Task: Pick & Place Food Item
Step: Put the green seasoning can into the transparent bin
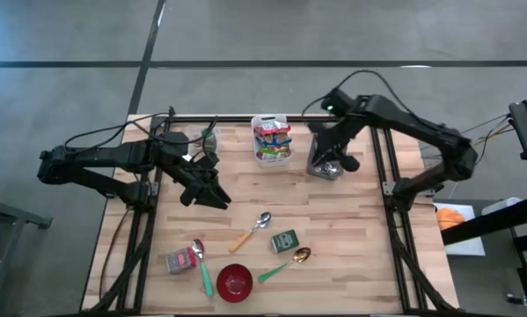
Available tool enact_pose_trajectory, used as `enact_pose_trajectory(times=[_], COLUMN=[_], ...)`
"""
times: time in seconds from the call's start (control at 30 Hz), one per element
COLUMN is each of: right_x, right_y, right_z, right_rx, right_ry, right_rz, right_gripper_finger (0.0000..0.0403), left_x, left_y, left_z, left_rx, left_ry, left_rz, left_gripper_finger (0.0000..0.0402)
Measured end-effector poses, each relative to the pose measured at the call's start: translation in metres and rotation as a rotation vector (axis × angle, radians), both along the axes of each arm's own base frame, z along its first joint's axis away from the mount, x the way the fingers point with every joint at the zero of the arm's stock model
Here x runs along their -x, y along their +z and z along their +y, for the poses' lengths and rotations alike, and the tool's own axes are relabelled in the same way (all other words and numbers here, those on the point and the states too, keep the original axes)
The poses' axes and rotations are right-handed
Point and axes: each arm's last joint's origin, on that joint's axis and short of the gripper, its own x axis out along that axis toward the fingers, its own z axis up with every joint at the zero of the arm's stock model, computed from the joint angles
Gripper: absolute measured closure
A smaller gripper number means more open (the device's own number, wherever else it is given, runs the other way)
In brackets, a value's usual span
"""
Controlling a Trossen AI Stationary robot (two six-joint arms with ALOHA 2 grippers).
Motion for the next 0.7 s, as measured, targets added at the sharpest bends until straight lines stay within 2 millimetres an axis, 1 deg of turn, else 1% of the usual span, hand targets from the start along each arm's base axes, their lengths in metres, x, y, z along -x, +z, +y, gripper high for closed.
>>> enact_pose_trajectory(times=[0.07,0.13,0.2,0.27,0.37,0.5,0.6,0.7], right_x=[0.006,0.011,0.016,0.020,0.023,0.017,0.010,0.002], right_y=[0.016,0.027,0.034,0.038,0.044,0.047,0.051,0.053], right_z=[0.005,0.011,0.016,0.021,0.028,0.040,0.048,0.058], right_rx=[-0.214,-0.373,-0.497,-0.584,-0.698,-0.803,-0.787,-0.718], right_ry=[-0.163,-0.277,-0.369,-0.420,-0.409,-0.318,-0.240,-0.174], right_rz=[0.027,0.070,0.136,0.181,0.222,0.267,0.229,0.160], right_gripper_finger=[0.0358,0.0369,0.0380,0.0390,0.0394,0.0394,0.0394,0.0394], left_x=[0.000,0.000,0.000,0.000,0.000,0.000,0.000,0.000], left_y=[0.000,0.000,0.000,0.000,0.000,0.000,0.000,0.000], left_z=[0.000,0.000,0.000,0.000,0.000,0.000,0.000,0.000], left_rx=[0.000,0.000,0.000,0.000,0.000,-0.001,-0.001,-0.002], left_ry=[0.000,0.000,0.000,0.000,0.000,0.000,-0.001,-0.001], left_rz=[0.000,0.000,0.000,0.000,0.001,0.002,0.002,0.001], left_gripper_finger=[0.0144,0.0144,0.0144,0.0144,0.0144,0.0144,0.0144,0.0144])
